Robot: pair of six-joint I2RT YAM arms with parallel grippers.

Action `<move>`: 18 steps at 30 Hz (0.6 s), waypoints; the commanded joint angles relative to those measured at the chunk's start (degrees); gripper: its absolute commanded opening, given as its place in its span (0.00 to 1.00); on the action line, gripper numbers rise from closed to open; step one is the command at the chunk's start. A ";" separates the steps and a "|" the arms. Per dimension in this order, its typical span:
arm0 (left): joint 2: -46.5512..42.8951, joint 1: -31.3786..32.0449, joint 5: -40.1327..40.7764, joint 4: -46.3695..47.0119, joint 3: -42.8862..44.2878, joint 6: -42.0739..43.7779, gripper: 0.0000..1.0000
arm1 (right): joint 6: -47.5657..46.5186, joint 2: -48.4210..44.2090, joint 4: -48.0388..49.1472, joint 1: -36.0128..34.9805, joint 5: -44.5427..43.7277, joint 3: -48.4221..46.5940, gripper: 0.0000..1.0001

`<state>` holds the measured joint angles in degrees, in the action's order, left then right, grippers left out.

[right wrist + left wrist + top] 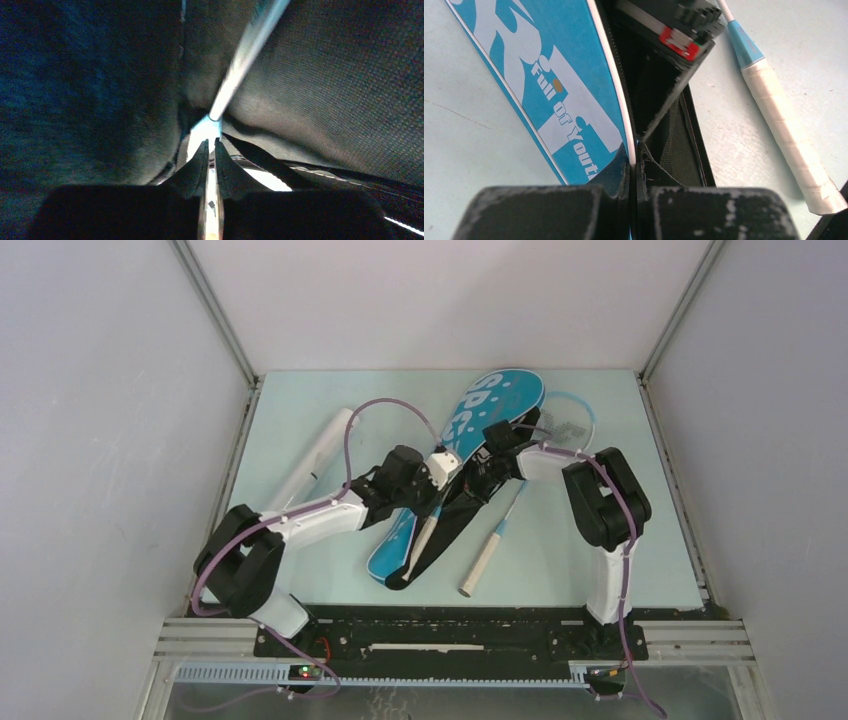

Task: Pack up the badminton gear
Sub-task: Place the racket in the racket bag.

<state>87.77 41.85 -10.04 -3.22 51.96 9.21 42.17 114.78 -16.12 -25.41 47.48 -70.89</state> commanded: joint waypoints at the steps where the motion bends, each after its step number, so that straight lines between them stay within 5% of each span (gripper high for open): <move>1: -0.98 -2.57 -4.98 0.03 2.32 -4.16 0.00 | -13.16 -2.98 -6.24 -0.73 -3.97 -1.23 0.21; 10: -2.67 -6.31 -13.12 -0.82 3.42 -5.70 0.00 | -30.06 -3.99 -10.73 -1.60 -4.87 -1.28 0.62; 18: -1.55 -8.66 -18.66 -2.23 4.07 -5.88 0.00 | -45.06 -6.64 -12.94 -3.91 -7.73 -2.28 0.65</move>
<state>87.37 34.17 -23.31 -4.58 52.10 4.38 9.93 112.44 -28.56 -27.11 42.04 -70.89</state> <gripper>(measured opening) 0.027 0.652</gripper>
